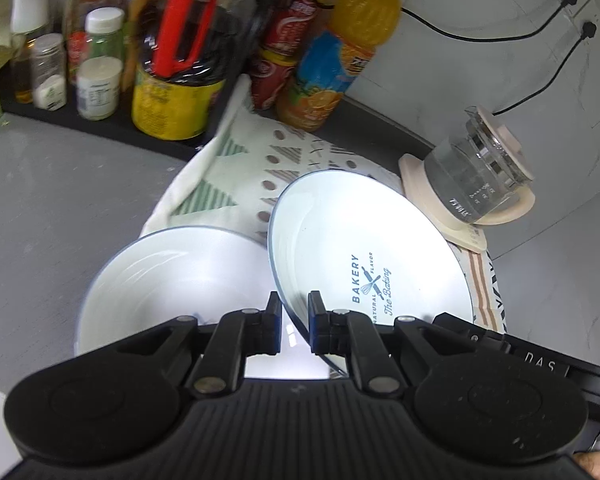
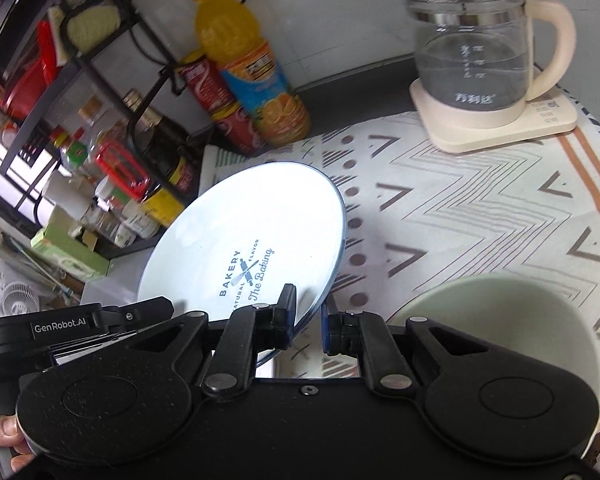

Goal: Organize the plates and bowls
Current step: 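Carry the 'BAKERY' plate over and lower it onto the 'Sweet' plate, then open both grippers and release the 'BAKERY' plate onto the stack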

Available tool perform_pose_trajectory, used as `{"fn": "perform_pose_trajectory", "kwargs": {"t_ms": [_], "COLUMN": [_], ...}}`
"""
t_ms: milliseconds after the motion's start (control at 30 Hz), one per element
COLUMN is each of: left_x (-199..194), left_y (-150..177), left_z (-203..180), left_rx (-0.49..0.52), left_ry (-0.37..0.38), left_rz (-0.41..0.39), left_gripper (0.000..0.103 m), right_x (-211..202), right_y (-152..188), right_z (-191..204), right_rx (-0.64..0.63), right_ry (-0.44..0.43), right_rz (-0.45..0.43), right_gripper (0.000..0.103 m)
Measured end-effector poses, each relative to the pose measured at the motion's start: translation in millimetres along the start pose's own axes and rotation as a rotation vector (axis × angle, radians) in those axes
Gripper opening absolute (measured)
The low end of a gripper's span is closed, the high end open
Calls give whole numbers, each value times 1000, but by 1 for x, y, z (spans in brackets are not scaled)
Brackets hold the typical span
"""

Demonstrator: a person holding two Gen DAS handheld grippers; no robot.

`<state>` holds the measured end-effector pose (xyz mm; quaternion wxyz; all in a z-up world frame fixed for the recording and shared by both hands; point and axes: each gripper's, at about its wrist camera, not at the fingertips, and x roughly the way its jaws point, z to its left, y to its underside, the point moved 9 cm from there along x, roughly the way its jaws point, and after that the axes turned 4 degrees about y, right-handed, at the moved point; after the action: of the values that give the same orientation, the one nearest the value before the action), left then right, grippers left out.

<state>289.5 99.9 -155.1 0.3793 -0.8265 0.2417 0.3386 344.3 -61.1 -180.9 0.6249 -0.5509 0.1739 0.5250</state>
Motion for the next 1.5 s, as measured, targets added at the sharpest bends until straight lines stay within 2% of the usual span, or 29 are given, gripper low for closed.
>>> {"fn": "perform_pose_trajectory", "kwargs": {"t_ms": [267,767,1500], "left_x": [-8,-1,11], "left_y": [18,52,69], "left_z": [27,63,94], "left_rx": [-36,-105,-192], "left_ry": [-11,-21,-57], "left_rz": [14,56,80], "left_gripper": [11,11,12], "right_x": [7,23,46], "right_y": [28,67,83], "right_z": [24,39,64], "right_rx": [-37,-133,-297], "right_ry": [2,61,150], "right_rz": [22,97,149], "right_gripper": [12,12,13]}}
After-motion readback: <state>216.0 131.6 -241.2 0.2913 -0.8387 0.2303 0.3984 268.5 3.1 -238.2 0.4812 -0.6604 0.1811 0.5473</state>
